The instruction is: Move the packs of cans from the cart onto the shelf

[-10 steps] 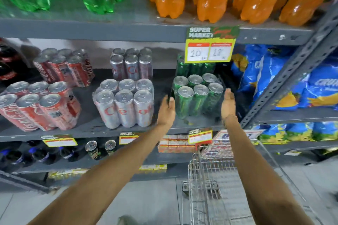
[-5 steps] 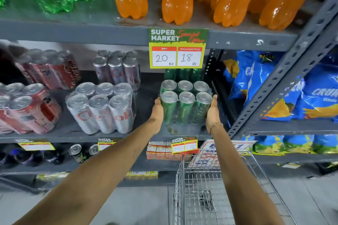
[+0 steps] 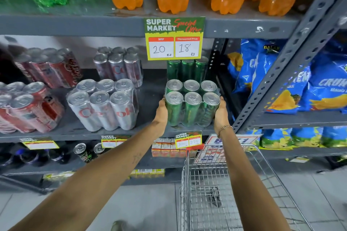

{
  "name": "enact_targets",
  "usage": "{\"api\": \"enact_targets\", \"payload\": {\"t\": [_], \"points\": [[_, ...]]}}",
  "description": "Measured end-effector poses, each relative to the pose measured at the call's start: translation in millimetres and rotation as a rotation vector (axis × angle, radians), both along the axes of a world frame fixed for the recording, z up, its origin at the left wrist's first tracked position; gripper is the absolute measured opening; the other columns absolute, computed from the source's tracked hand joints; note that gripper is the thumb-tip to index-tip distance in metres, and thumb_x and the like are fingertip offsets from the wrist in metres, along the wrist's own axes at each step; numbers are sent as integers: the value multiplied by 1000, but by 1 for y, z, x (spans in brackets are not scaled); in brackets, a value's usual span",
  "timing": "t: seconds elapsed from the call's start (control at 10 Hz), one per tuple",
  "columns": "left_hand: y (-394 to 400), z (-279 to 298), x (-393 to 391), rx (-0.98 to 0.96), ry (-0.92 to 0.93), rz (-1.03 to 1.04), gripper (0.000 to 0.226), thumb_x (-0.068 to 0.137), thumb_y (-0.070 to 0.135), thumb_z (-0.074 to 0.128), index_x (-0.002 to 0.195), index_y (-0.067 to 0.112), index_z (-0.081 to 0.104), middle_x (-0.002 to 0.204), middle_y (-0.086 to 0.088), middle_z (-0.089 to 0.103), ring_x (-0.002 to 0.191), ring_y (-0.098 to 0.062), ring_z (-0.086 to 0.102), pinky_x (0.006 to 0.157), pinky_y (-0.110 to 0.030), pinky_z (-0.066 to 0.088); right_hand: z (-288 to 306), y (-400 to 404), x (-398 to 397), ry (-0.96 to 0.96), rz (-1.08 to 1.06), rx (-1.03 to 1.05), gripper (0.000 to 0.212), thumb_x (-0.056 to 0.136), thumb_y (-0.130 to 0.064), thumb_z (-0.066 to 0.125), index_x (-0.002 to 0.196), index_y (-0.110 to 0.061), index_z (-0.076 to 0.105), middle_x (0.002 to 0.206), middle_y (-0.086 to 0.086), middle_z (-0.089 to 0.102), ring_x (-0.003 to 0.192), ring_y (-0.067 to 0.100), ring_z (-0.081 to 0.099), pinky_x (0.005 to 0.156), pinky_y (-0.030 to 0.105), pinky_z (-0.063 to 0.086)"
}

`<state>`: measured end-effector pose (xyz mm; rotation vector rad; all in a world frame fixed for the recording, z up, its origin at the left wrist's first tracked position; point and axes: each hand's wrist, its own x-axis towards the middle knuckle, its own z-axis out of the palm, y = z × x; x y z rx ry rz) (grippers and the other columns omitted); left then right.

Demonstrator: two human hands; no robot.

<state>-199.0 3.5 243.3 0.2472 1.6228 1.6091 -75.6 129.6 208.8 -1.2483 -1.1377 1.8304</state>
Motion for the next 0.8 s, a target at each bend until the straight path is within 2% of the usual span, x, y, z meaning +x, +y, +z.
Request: {"api": "enact_targets", "payload": {"t": [0.1,0.2,0.3,0.4,0.5,0.6,0.7,0.8], "points": [[-3,1,2,5,-21,3,52,102,34,18,131,8,52,131,-17,59,102,-20,54,81,-30,46,-2,-1,3,-4,23,21,99,60,-82,33,143,-29,39,149,6,43,135,24,43,116,50,30],[-6,1,5,1,-36,-7,52,102,33,18,132,6,52,128,-18,60,102,-21,54,71,-22,46,-1,-4,6,-25,34,22,93,68,-79,29,144,-26,36,150,7,41,136,24,40,117,50,29],[-9,5,7,-3,-38,-14,52,102,30,18,134,4,49,126,-19,60,104,-25,56,70,-24,46,1,-7,8,-50,23,32,100,62,-83,29,145,-29,33,153,5,38,139,23,37,118,50,27],[-10,7,9,9,-12,-13,49,103,29,19,133,3,48,104,-10,64,81,-15,56,64,-20,43,1,-6,10,-72,46,53,101,60,-85,29,147,-32,29,154,2,35,140,22,34,118,49,25],[-11,9,12,23,16,-7,48,103,28,18,133,5,47,96,-6,63,70,-7,50,61,-17,41,-22,16,12,-42,40,30,104,53,-88,36,142,-33,38,150,2,42,136,22,41,117,50,29],[-15,16,13,23,-17,-30,49,103,32,19,134,8,48,125,-18,59,85,-17,54,75,-25,45,-2,4,12,-30,59,12,93,67,-82,38,141,-26,41,146,4,47,131,23,46,115,48,33],[-21,20,12,-26,10,-57,55,102,41,18,135,11,49,137,-15,54,112,-23,52,104,-33,35,18,-12,15,-47,59,33,77,87,-71,24,142,-20,41,144,7,48,130,24,46,115,46,33],[-39,21,10,-109,178,-55,58,100,46,15,150,18,25,158,-6,25,145,-22,25,121,-37,15,28,-45,18,-189,-186,301,62,97,-55,21,131,-11,50,134,14,53,123,30,50,106,44,38]]}}
